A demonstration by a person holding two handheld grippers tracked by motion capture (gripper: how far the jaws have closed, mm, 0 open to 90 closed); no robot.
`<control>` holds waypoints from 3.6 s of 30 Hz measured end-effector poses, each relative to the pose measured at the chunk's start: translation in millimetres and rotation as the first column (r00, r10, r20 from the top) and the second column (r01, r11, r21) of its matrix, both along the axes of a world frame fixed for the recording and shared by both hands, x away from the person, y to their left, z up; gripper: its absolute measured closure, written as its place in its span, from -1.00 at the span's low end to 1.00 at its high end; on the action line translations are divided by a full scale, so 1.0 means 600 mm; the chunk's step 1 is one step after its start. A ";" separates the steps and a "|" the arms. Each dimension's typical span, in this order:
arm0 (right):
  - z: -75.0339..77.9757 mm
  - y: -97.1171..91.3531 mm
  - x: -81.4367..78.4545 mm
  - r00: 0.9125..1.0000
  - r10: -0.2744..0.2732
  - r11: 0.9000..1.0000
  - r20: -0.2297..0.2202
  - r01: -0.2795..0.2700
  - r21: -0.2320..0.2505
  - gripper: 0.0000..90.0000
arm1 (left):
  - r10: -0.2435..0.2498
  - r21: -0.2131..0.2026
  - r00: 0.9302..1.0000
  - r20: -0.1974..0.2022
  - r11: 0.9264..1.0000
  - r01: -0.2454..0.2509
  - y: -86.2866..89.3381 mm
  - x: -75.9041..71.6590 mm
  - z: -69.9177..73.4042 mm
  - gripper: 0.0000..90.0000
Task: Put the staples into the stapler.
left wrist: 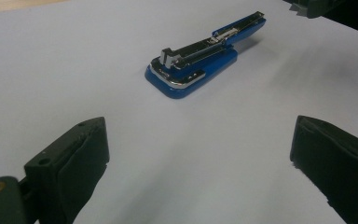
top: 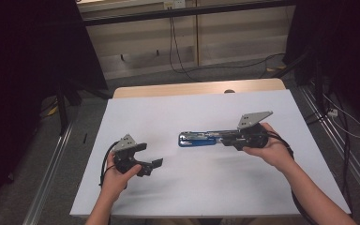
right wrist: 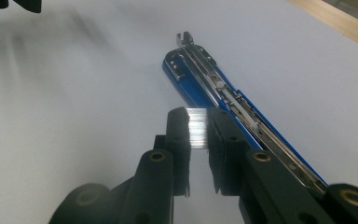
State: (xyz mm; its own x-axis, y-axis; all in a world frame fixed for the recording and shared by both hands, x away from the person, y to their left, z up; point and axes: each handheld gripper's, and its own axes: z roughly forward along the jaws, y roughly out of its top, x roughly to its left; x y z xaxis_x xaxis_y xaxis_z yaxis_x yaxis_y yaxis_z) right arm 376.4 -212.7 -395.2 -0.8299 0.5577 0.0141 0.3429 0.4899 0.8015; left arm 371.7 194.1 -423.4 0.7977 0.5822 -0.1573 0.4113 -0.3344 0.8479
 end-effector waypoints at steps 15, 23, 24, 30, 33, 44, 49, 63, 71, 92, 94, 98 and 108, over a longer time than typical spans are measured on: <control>0.004 0.006 0.027 1.000 0.010 1.000 0.006 -0.010 0.000 0.77 | -0.004 0.003 1.000 -0.004 1.000 0.004 -0.001 -0.001 -0.001 -0.90; 0.004 0.012 0.040 1.000 0.016 1.000 0.005 -0.016 -0.001 0.77 | -0.001 0.010 1.000 -0.008 1.000 0.001 0.000 -0.001 -0.002 -0.90; 0.004 0.013 0.041 1.000 0.019 1.000 0.002 -0.019 0.000 0.77 | -0.002 0.009 1.000 -0.010 1.000 0.002 -0.001 -0.001 -0.002 -0.90; 0.004 0.014 0.051 1.000 0.026 1.000 0.006 -0.026 -0.006 0.77 | -0.007 0.013 1.000 -0.009 1.000 0.007 -0.001 0.000 -0.003 -0.90; 0.004 0.015 0.054 1.000 0.027 1.000 0.005 -0.027 -0.004 0.77 | -0.004 0.012 1.000 -0.011 1.000 0.004 -0.002 0.000 -0.004 -0.90; 0.004 0.017 0.062 0.999 0.040 0.999 0.009 -0.040 -0.008 0.77 | -0.004 0.014 1.000 -0.013 1.000 0.004 -0.003 0.000 -0.004 -0.90; 0.005 0.021 0.068 0.999 0.051 0.999 0.012 -0.051 -0.017 0.77 | -0.006 0.014 1.000 -0.012 1.000 0.006 -0.003 0.000 -0.004 -0.90; 0.013 0.029 0.081 0.998 0.065 0.998 0.023 -0.065 -0.010 0.77 | -0.007 0.019 1.000 -0.013 1.000 0.008 -0.004 -0.001 -0.005 -0.90; 0.012 0.032 0.087 0.997 0.068 0.998 0.022 -0.068 -0.013 0.77 | -0.006 0.017 1.000 -0.010 1.000 0.006 -0.003 -0.002 -0.004 -0.90; 0.004 0.044 0.106 0.996 0.089 0.996 0.019 -0.089 -0.019 0.77 | 0.000 0.021 1.000 -0.012 1.000 0.000 0.000 -0.002 -0.004 -0.90; 0.003 0.046 0.107 0.995 0.095 0.995 0.015 -0.094 -0.022 0.77 | -0.001 0.022 1.000 -0.009 1.000 0.001 0.001 -0.002 -0.004 -0.90; 0.002 0.049 0.109 0.995 0.102 0.995 0.020 -0.102 -0.020 0.77 | 0.002 0.031 1.000 -0.010 1.000 -0.002 0.002 -0.002 -0.006 -0.90; -0.004 0.058 0.120 0.992 0.126 0.992 0.015 -0.126 -0.010 0.77 | 0.009 0.027 1.000 -0.019 1.000 -0.008 0.006 -0.002 -0.008 -0.90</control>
State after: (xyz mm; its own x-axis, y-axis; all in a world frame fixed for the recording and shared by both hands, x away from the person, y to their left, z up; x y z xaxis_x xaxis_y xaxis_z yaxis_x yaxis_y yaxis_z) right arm 448.3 -178.1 -397.6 -0.8938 0.4485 -0.0040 0.2651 0.5356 0.8018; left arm 370.5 197.5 -428.0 0.7897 0.5932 -0.1562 0.4298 -0.3535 0.8308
